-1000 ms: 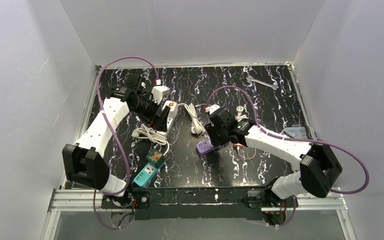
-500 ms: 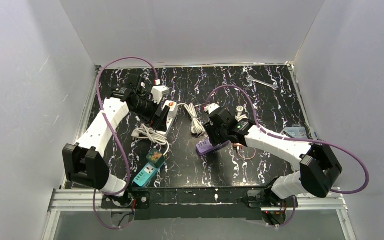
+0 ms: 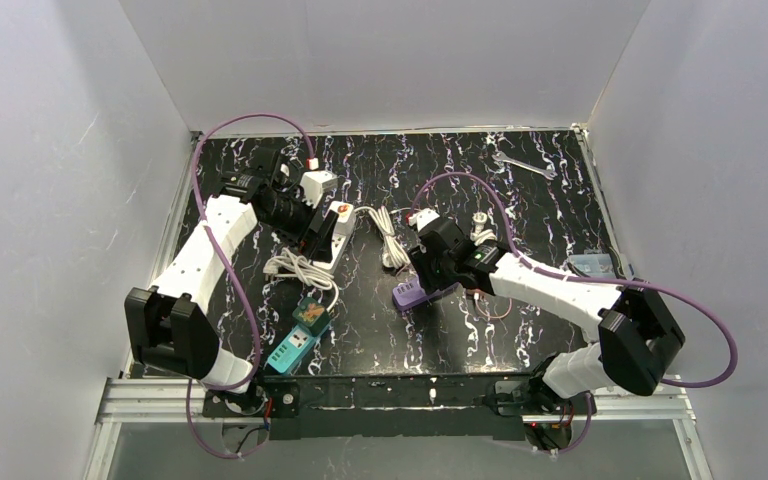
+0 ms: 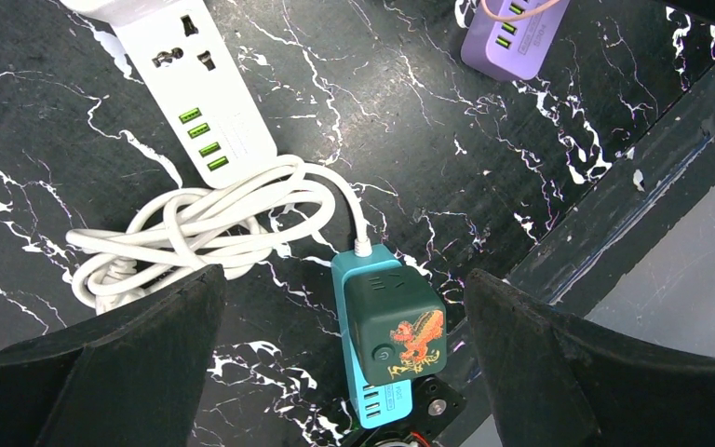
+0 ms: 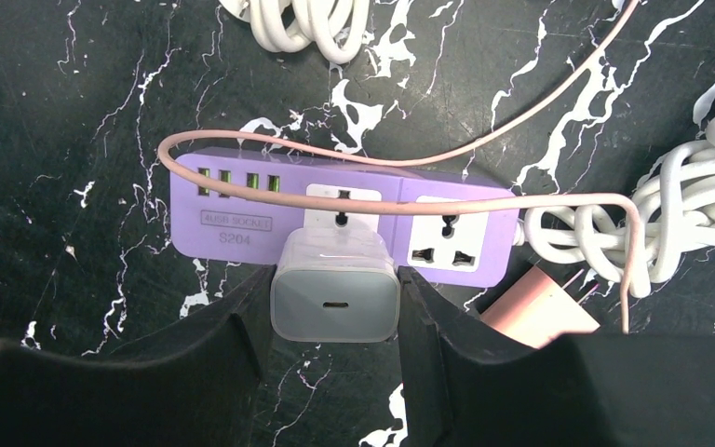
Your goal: Insert the plug
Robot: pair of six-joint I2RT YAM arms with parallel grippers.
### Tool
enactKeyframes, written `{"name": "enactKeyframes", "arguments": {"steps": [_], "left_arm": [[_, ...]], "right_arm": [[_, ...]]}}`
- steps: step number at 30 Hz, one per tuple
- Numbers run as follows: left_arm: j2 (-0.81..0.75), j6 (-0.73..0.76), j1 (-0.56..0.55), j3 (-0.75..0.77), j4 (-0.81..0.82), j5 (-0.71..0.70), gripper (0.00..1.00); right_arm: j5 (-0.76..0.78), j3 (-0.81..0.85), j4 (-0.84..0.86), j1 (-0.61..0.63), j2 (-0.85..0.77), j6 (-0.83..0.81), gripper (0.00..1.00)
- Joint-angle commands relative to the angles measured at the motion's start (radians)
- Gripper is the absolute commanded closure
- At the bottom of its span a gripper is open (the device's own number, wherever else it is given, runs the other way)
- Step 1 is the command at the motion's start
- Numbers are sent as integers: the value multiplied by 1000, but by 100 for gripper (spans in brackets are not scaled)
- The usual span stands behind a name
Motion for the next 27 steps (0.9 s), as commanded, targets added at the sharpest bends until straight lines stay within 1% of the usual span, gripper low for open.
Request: {"name": "enactKeyframes", "arguments": {"steps": [1,14,27], "left_arm": [[-34,0,10,-4,-11,8,2],[-37,1,17,-6,-10,6,2],[-36,5,25,-3,-5,8,2]], "right_arm": [[19,-15,28,3,-9,-11,91],[-1,-32,51,3,15,-14,91],[10,-114,91,12,44,26,92]]}}
